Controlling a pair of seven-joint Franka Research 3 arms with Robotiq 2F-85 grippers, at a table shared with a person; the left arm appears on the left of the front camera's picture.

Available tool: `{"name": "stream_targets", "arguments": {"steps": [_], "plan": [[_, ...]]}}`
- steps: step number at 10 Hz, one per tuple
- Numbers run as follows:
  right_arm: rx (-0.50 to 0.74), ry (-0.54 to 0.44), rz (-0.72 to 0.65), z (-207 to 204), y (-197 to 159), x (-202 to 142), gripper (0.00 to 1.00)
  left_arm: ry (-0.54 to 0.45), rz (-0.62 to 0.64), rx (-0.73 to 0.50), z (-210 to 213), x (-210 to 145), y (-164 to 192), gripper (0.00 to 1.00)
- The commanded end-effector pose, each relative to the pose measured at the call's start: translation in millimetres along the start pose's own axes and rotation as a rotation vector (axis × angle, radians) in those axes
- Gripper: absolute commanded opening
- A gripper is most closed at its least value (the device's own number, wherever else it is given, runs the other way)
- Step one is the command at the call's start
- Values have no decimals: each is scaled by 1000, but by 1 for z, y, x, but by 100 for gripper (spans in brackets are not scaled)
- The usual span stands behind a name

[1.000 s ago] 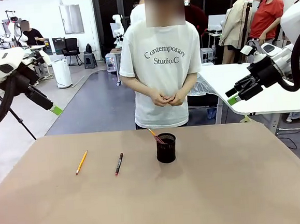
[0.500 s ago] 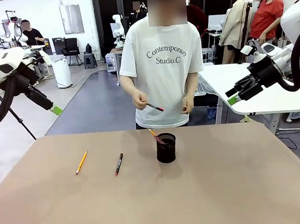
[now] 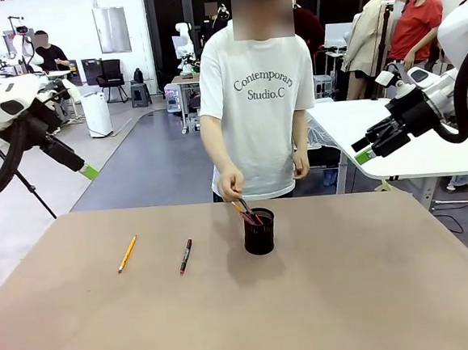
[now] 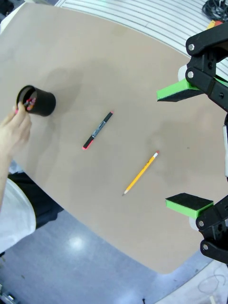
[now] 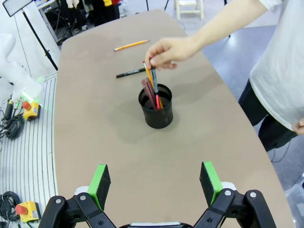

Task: Place the pens into the pen holder.
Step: Pick up a writing instrument from the table and place it into the Pen holder.

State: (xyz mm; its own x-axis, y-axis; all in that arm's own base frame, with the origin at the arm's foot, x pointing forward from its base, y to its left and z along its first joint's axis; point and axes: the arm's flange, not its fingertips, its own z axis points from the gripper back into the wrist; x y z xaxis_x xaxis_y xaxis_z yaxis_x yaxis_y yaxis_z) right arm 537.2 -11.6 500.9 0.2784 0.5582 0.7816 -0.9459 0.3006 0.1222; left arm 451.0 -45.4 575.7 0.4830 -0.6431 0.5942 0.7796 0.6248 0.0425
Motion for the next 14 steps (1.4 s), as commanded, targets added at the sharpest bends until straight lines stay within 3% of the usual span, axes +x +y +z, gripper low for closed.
{"name": "stream_targets", "arguments": {"steps": [1,6,7,10,13,14], "plan": [[-1,-1,-5,1,1,2,100,64,81,81,-16,5,-4,100],[-1,-1,-5,1,1,2,100,292,309,284,-83,8,2,100],[-1,-1,-5,1,1,2,100,336,384,292,-97,10,2,100],[-1,-1,-5,1,1,2,100,406,458,223,-143,7,11,100],[-1,-1,-5,1,1,2,100,426,455,132,-158,2,17,100],[-1,-1,-5,1,1,2,100,438,454,198,-164,-5,10,100]]}}
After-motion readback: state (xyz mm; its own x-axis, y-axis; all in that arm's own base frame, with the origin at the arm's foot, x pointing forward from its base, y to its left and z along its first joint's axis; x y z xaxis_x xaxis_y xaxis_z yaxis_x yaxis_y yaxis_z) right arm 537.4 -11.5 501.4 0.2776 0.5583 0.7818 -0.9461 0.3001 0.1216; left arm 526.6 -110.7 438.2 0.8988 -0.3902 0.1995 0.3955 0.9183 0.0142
